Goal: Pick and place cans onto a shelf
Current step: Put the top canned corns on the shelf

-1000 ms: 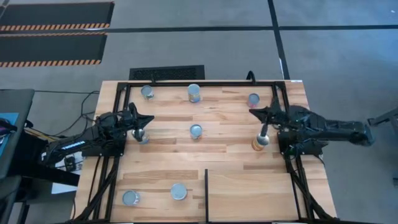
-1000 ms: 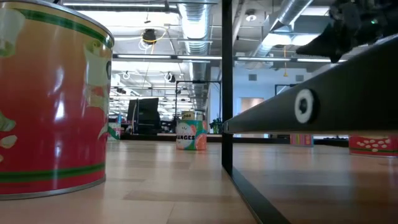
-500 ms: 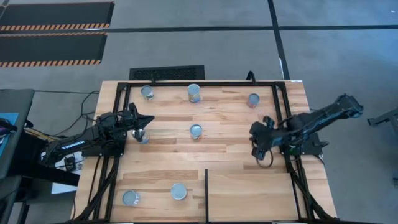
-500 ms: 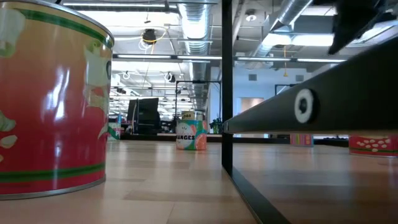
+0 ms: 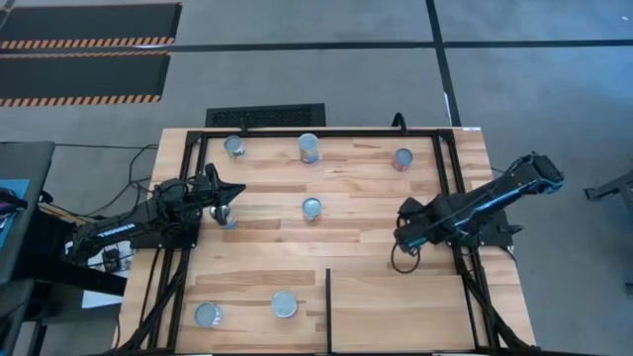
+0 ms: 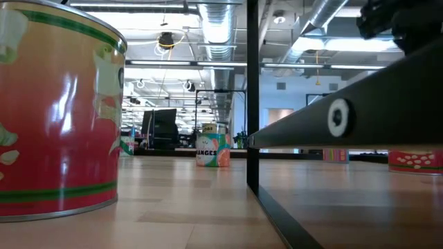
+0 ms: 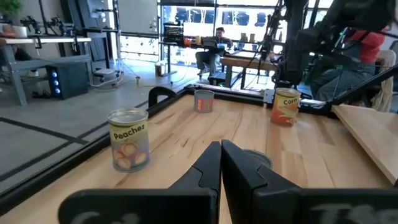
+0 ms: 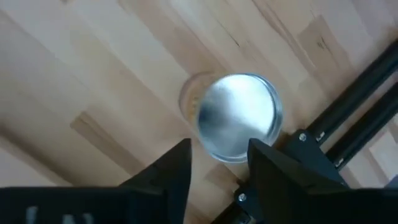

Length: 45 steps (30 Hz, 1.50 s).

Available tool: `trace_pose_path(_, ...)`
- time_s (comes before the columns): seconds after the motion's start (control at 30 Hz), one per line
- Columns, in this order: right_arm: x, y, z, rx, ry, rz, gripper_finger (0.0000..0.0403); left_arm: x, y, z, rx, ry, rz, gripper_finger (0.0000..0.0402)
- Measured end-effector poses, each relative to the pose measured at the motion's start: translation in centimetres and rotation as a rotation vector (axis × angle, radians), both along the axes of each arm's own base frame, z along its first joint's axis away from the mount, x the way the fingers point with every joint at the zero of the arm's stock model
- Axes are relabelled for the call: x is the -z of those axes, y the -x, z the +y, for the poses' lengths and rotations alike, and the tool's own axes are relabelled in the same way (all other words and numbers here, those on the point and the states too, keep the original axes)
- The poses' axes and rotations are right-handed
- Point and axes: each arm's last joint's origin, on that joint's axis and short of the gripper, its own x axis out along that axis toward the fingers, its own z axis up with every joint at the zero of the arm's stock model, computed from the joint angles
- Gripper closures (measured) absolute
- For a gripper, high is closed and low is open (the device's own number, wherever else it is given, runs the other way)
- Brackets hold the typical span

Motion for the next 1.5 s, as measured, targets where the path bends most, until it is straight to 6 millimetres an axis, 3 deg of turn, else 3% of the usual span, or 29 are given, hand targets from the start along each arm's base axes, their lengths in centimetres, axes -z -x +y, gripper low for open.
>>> trace_pose_path(0.53,3.5,-1.1,-2.9,0.045,-0.076,-0.036,0.0223,0.0,0.0,0.0,0.001,0.001,0.001,0.0401)
trace_pose_path(0.93,3.5,-1.1,-3.3,0.036,-0.084,-0.039,0.0249,0.1,-0.1,0.0,0.002,0.007,0.017,0.0401)
trace_pose_path(1.3,1.4,-1.2,-3.3,0.045,-0.098,-0.025,0.0176,0.1,-0.1,0.0,0.0,0.007,0.017,0.0402)
trace_pose_path(1.5,2.4,-1.6,-3.0,0.051,-0.093,0.006,0.0179,0.1,-0.1,0.0,-0.001,0.007,0.017,0.0402)
